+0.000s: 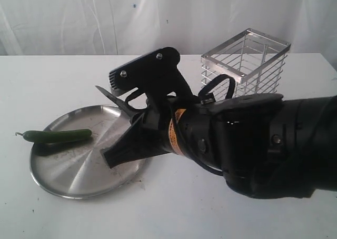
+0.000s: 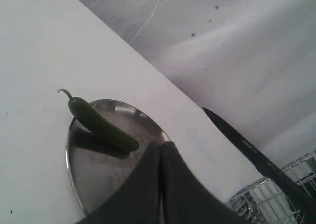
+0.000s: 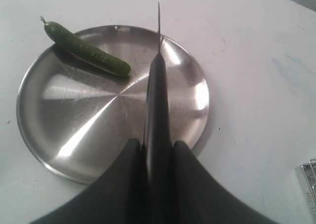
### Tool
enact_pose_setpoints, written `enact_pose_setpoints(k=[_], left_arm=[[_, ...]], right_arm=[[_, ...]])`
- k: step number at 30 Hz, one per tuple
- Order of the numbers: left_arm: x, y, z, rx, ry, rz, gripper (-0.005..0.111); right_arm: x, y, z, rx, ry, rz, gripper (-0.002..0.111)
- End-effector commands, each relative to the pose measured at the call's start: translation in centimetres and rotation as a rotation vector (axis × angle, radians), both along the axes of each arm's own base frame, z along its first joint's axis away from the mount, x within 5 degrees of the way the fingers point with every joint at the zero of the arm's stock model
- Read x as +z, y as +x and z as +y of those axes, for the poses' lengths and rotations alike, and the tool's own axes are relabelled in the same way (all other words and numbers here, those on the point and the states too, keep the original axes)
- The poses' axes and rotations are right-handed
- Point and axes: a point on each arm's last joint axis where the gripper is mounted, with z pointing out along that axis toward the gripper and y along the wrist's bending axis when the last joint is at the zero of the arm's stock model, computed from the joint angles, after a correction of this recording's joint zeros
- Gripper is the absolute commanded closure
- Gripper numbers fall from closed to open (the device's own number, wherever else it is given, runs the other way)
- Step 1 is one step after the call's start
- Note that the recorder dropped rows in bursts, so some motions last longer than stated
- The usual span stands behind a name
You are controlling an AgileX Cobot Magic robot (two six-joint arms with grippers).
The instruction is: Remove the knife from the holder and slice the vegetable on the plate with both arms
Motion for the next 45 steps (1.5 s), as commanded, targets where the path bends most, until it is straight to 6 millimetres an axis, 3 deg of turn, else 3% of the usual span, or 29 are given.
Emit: enact_pose_setpoints(k=[1,3,5,8,13,14,17,21,23,24,28,31,32,34,38,45], left_arm=[[0.4,0.0,0.2,0.025,-0.062,-0.062,0.107],[0.0,-0.1,-0.1,-0.007,-0.075,0.016,0.107],[0.2,-0.9,-1.2,-0.157,-0.006,0.187,0.107],[1.4,-1.0,-3.0,-0.385,0.042,0.103,0.107],[3.1,-0.4,-4.4,-0.560,0.138,-0.007,0.107],[4.7,0.2,-4.3,-0.553,0.269,-0.068,0.107],[7.7,1.6,-4.1,-0.514,0.448,-0.132,0.107],[9.6,5.0,-4.2,-0.537,0.615,-0.095,0.107],[8.9,7.2,-4.0,-0.533,0.620,0.001,0.107],[7.7,9.3,-3.8,-0.522,0.601,0.108,0.107],[5.2,13.5,-4.4,-0.581,0.505,0.273,0.107],[5.4,15.9,-4.8,-0.591,0.502,0.192,0.107],[6.0,16.5,-5.6,-0.682,0.576,0.072,0.107],[7.0,17.0,-6.3,-0.741,0.579,-0.006,0.107],[7.1,17.4,-5.8,-0.685,0.620,0.023,0.107],[7.4,17.1,-6.3,-0.747,0.635,-0.044,0.107]], right_arm=[[0.5,-0.2,-0.1,0.016,0.014,-0.010,0.108],[0.7,-0.4,0.1,0.045,0.030,-0.011,0.108],[1.2,-0.8,0.1,0.063,0.027,-0.031,0.108],[2.5,-2.3,0.3,0.130,0.034,-0.078,0.108],[3.6,-3.1,-0.1,0.132,0.059,-0.098,0.108],[3.8,-3.0,-0.4,0.115,0.059,-0.102,0.108],[4.3,-3.1,-0.7,0.108,0.069,-0.111,0.108],[5.1,-3.4,-1.1,0.119,0.102,-0.122,0.108],[5.6,-3.6,-1.4,0.114,0.117,-0.130,0.108],[6.0,-3.7,-1.7,0.113,0.130,-0.135,0.108],[6.8,-4.2,-1.8,0.146,0.190,-0.121,0.108],[6.8,-4.3,-1.7,0.150,0.197,-0.116,0.108],[6.8,-4.3,-1.7,0.158,0.199,-0.117,0.108],[6.6,-4.2,-1.6,0.150,0.189,-0.114,0.108],[5.9,-4.0,-1.3,0.130,0.170,-0.087,0.108],[5.0,-4.0,-0.5,0.149,0.187,-0.032,0.108]])
